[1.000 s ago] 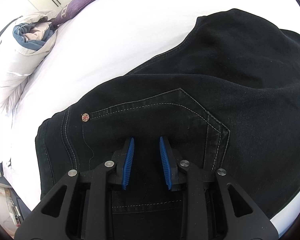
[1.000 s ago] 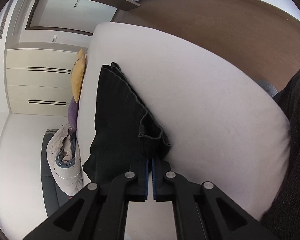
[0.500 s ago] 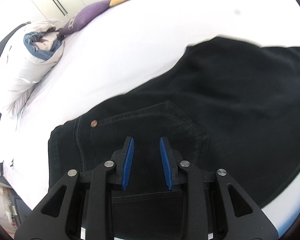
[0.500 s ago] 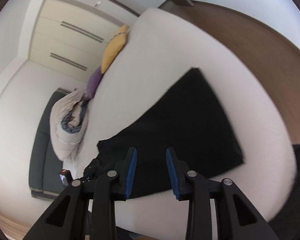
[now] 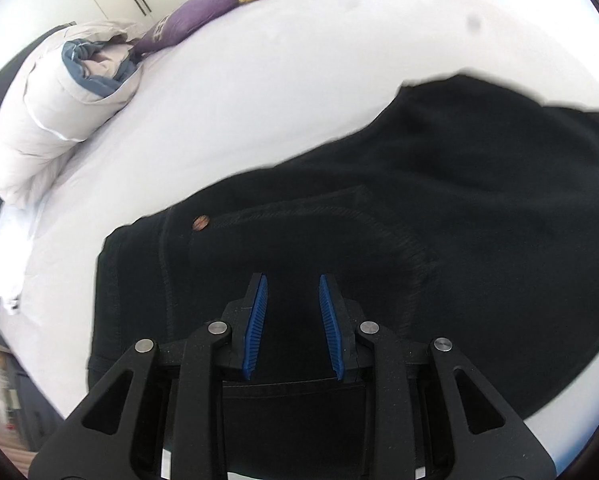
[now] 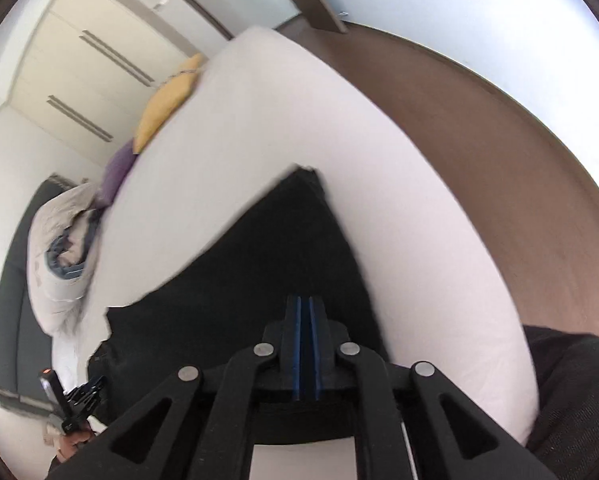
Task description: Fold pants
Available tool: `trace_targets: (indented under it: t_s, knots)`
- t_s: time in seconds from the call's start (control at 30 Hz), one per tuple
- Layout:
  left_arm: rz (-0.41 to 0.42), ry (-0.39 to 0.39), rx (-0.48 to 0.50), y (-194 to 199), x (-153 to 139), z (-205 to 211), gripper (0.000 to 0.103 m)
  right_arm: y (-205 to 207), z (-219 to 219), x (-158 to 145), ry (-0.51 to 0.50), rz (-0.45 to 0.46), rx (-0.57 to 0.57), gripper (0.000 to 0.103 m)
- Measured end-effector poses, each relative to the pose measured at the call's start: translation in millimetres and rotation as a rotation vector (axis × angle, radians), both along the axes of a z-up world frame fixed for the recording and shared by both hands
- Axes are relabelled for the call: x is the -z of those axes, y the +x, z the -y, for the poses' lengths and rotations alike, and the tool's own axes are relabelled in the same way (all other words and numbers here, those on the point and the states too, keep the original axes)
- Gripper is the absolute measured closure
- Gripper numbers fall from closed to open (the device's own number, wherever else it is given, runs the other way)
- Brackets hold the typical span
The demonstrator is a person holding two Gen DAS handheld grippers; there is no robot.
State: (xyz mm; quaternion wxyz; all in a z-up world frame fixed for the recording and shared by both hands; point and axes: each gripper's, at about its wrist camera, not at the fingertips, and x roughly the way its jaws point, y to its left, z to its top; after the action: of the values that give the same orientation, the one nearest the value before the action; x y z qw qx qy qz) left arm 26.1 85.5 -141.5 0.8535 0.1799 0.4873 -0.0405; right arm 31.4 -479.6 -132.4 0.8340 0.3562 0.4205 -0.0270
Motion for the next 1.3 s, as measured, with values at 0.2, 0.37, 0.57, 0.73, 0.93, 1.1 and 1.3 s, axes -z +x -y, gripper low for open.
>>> trace_targets:
  t_s: [0.2, 0.37, 0.57, 0.73, 0.93, 1.1, 1.3]
  knots:
    - [-0.029, -0.015, 0.001, -4, 15, 23, 0.077, 133, -156, -46, 0.135, 0.144, -0.593, 0.087]
    - [-0.046, -0.068, -0.044, -4, 26, 7, 0.077, 210, -301, -1, 0.205, 0.016, -0.865, 0.073]
    - [-0.028, -0.065, -0.027, -20, 32, -6, 0.077, 275, -327, 69, 0.098, -0.123, -0.735, 0.103]
    - [0.009, -0.1, -0.026, -33, 33, -9, 0.077, 300, -285, 69, 0.032, -0.053, -0.593, 0.103]
    - [0.023, -0.069, -0.032, -41, 34, -9, 0.077, 283, -279, 28, 0.082, 0.018, -0.517, 0.097]
    - [0.025, -0.075, -0.058, -40, 34, -4, 0.077, 259, -400, 20, 0.14, 0.011, -0.913, 0.072]
    - [0.006, -0.152, -0.094, -37, 32, -21, 0.077, 278, -362, 90, 0.286, -0.108, -0.677, 0.103]
